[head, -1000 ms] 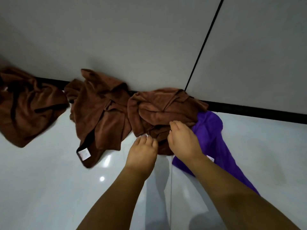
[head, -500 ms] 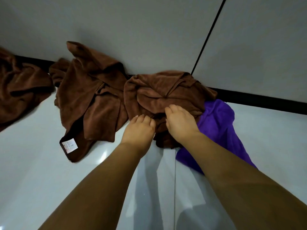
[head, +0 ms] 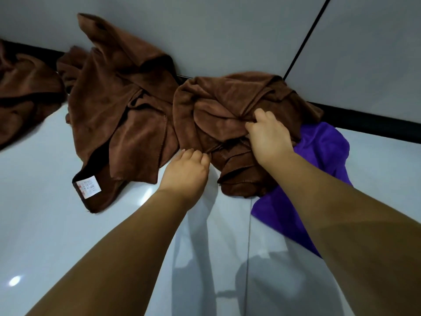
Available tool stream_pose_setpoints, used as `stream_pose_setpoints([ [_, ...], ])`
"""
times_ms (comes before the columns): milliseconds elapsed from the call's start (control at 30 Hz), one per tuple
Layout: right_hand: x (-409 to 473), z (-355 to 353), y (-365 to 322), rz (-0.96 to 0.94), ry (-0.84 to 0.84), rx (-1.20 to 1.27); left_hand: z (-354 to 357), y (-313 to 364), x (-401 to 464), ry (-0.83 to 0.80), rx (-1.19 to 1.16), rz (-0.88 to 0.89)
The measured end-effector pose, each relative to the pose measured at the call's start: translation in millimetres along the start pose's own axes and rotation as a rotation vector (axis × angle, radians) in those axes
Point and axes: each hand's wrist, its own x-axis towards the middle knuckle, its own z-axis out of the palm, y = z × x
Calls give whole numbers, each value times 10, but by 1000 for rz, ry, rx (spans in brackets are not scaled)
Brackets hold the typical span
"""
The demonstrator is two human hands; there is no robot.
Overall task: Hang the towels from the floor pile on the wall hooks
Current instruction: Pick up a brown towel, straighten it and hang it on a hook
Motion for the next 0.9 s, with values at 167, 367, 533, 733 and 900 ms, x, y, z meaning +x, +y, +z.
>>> stream_pose_setpoints([
  [167, -77, 17, 60, -13, -11, 136, -23, 22, -99, -57, -6, -16],
  [367, -207, -151, 144, -22, 68, 220, -315, -19, -93, -105, 11, -49],
  [533, -352, -528, 116, -18, 156, 241, -680, -25, -190, -76, 8, -61],
  [733, -429, -1147, 147, 75, 493, 383, -1234, -59, -250, 3, -19, -109],
  [900, -425, -1812, 167, 295, 753, 888, -1637, 50, -304, 65, -85, -95],
])
